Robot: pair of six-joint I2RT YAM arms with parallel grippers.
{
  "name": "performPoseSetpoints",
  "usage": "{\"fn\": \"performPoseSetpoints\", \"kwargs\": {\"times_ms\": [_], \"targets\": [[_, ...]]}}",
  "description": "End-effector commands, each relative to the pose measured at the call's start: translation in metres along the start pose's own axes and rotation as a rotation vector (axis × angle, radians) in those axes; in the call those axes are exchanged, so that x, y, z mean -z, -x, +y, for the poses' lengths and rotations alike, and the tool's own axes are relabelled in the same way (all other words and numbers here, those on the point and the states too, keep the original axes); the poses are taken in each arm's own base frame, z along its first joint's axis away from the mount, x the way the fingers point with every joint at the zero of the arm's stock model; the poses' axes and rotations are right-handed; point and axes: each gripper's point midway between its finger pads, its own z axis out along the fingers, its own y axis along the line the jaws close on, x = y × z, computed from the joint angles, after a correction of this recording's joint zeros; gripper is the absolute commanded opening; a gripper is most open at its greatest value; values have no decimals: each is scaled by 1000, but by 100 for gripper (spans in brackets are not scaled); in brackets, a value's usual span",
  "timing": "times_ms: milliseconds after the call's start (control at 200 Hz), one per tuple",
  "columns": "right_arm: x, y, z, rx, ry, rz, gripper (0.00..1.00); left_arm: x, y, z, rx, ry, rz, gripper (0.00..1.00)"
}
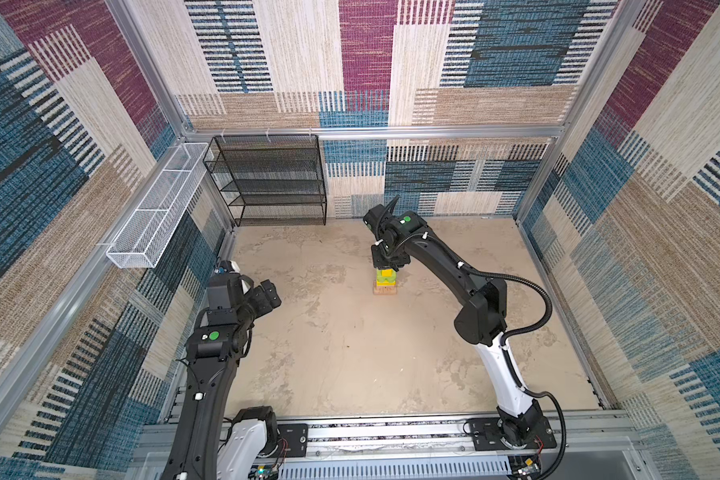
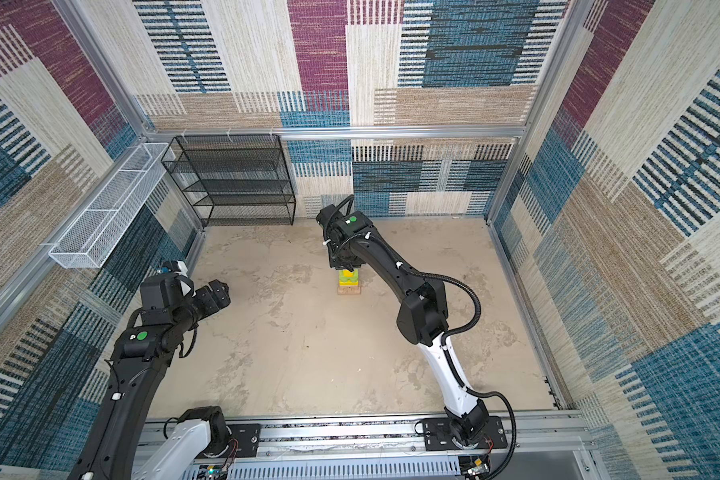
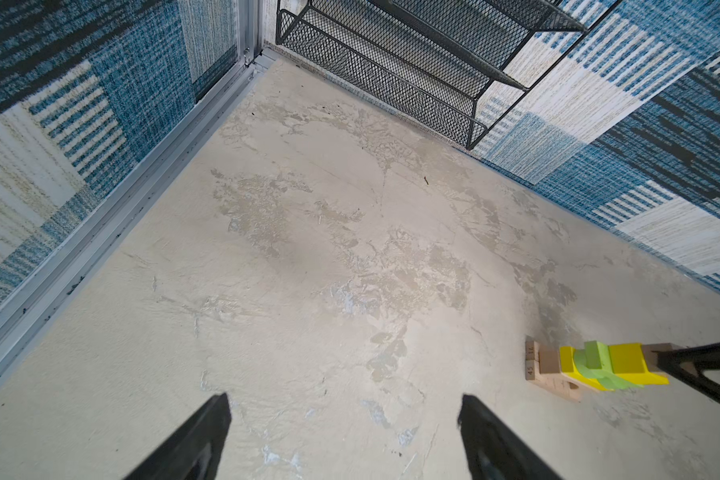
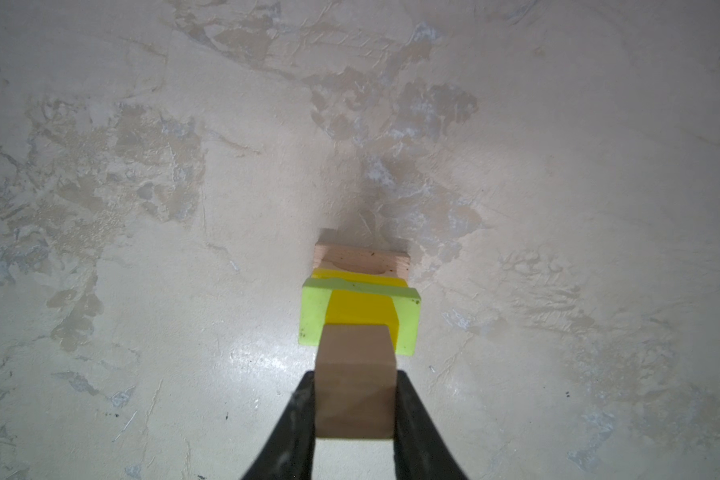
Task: Build the wood block tower
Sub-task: 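Lower the wooden cube with the right gripper onto the yellow cube, then open the right gripper to release the wooden cube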
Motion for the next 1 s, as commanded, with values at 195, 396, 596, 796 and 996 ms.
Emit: {"fn": "performPoseSetpoints", "kwargs": {"times_ms": [195, 396, 596, 796, 996], "targets": [[1, 3, -2, -26, -17, -15, 31, 0, 5, 0, -20, -2, -24, 91], [0, 3, -3, -31, -17, -16, 33, 0, 4, 0, -19, -1, -23, 91], [0, 3, -2, -34, -16, -16, 37, 0, 5, 0, -18, -2, -24, 91], [0, 3, -1, -39, -12, -15, 50, 0, 5, 0, -19, -3, -25, 91], [9, 7, -2, -54, -5, -36, 68, 1, 4, 0, -20, -2, -24, 91]]}}
